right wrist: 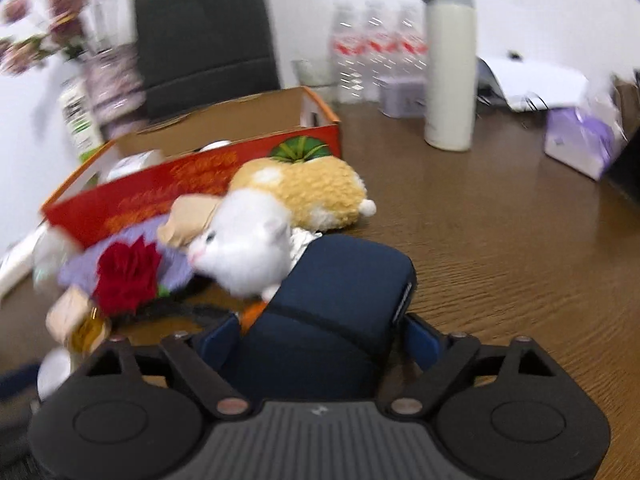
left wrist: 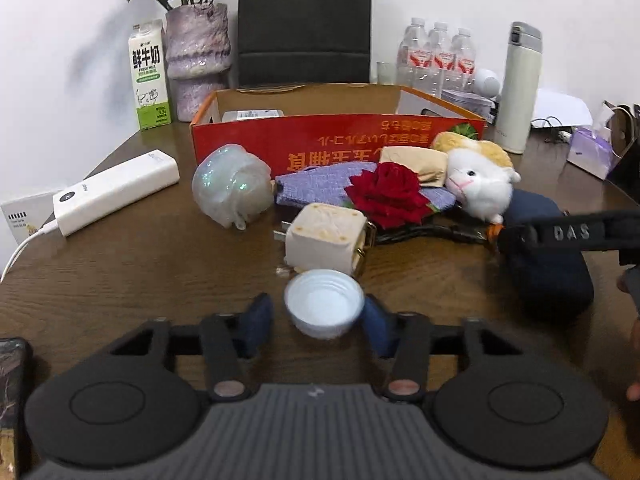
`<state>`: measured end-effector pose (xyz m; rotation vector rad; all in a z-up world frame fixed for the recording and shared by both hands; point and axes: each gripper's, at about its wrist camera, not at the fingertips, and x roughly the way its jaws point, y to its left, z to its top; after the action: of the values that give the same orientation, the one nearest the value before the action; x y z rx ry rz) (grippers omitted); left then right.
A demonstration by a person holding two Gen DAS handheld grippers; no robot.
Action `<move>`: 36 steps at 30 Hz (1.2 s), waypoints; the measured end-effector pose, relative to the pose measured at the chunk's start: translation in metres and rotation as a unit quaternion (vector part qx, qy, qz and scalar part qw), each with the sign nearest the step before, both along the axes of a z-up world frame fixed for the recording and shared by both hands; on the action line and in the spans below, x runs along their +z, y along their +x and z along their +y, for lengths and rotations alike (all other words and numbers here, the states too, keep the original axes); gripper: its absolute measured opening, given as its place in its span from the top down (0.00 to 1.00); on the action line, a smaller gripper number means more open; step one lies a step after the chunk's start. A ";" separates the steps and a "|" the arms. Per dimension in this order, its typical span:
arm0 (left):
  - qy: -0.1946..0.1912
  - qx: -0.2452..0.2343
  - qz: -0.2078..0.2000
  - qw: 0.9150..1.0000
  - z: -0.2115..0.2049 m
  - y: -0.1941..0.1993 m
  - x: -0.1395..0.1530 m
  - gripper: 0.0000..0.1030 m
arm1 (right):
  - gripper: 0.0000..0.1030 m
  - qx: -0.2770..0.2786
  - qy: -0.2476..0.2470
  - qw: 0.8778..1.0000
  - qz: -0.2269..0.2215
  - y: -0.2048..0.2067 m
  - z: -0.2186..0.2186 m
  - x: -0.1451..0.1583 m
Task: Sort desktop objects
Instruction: 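Grasp a white bottle cap with the left gripper while the right grasps the navy pouch, then lower the cap and the navy pouch into the box and open both grippers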
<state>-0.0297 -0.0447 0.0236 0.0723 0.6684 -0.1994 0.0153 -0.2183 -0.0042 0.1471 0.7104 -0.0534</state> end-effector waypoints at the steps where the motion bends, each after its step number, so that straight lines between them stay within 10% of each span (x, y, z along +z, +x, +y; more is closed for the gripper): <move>1: 0.000 -0.002 0.001 1.000 0.000 -0.003 0.001 0.60 | 0.24 0.010 0.004 1.000 -0.003 -0.007 -0.004 0.000; 7: 0.003 -0.027 0.017 0.999 0.001 -0.038 0.008 0.60 | 0.27 0.116 -0.008 0.993 0.012 -0.053 -0.006 0.006; 12: 0.001 -0.039 0.007 0.999 0.002 -0.062 0.014 0.34 | 0.21 0.185 -0.011 0.983 0.017 -0.083 0.007 0.016; 15: 0.013 -0.033 0.010 0.999 -0.003 -0.060 0.011 0.49 | 0.17 0.154 -0.020 0.988 0.021 -0.078 0.014 0.014; 17: 0.001 -0.034 0.019 0.999 -0.002 -0.057 0.009 0.61 | 0.34 0.146 -0.012 0.989 0.024 -0.074 0.018 0.009; 25: -0.005 -0.025 -0.064 0.998 0.005 -0.055 0.059 0.61 | 0.41 0.143 0.068 0.987 -0.039 -0.068 0.004 0.041; 30: -0.005 -0.036 -0.107 0.994 0.009 0.039 0.118 0.61 | 0.41 0.160 0.066 0.979 -0.111 0.008 -0.001 0.109; 36: -0.006 0.006 0.033 0.999 0.013 0.204 0.097 0.61 | 0.41 0.120 0.023 0.991 -0.051 0.169 0.010 0.126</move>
<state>0.1747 -0.0316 0.1210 0.0510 0.7331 -0.1939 0.1841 -0.2085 0.1218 0.1063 0.6233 0.2001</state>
